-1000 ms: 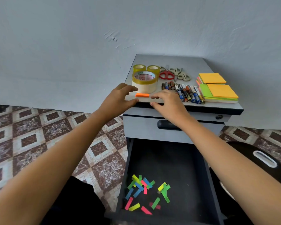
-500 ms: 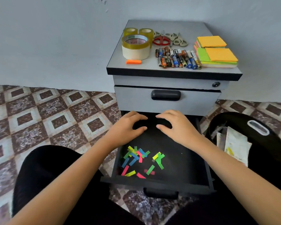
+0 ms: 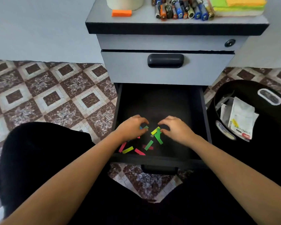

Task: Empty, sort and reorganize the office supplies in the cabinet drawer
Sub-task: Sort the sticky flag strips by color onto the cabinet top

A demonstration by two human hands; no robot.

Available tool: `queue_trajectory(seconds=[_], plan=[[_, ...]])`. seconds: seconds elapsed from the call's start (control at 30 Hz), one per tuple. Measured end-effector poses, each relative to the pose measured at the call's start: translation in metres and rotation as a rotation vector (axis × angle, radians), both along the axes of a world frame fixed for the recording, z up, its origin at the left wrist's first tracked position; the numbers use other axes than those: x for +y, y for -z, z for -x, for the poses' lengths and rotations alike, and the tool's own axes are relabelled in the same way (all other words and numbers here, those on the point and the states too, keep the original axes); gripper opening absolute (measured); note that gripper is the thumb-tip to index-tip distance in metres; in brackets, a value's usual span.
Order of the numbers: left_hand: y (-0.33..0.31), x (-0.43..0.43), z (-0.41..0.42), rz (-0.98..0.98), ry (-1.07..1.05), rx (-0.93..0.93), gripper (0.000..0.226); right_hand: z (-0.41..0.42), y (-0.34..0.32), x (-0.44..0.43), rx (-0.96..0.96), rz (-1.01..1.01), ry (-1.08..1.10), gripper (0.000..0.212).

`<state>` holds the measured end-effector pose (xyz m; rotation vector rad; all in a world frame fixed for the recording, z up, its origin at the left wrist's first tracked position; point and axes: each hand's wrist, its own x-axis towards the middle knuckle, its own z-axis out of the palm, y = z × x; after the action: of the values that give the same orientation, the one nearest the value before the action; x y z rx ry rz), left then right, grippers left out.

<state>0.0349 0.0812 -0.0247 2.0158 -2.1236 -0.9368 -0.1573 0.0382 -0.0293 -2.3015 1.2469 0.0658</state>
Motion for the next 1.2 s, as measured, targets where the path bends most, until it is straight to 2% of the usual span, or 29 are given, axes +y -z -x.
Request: queue_trajectory(seconds=[0.37,0.53,0.73,0.9,1.0,1.2], plan=[[0.044,-0.003,0.017,-0.027,0.113,-0.081,0.035,0.001,0.044,-0.003,0.111,-0.042,-0.083,0.037],[0.054,-0.006,0.025,-0.013,0.226,-0.241,0.042,0.008,0.053,-0.005,0.158,-0.065,-0.064,0.04],[0.057,-0.006,0.024,0.015,0.253,-0.364,0.039,0.014,0.055,-0.005,0.188,-0.026,-0.068,0.037],[0.057,-0.006,0.024,0.061,0.245,-0.384,0.038,0.012,0.054,-0.002,0.157,0.065,-0.112,0.039],[0.058,-0.004,0.023,0.067,0.238,-0.395,0.038,0.009,0.053,0.0,0.216,0.074,-0.185,0.039],[0.058,-0.004,0.025,0.12,0.21,-0.388,0.035,0.013,0.059,-0.001,0.198,0.069,-0.071,0.03]])
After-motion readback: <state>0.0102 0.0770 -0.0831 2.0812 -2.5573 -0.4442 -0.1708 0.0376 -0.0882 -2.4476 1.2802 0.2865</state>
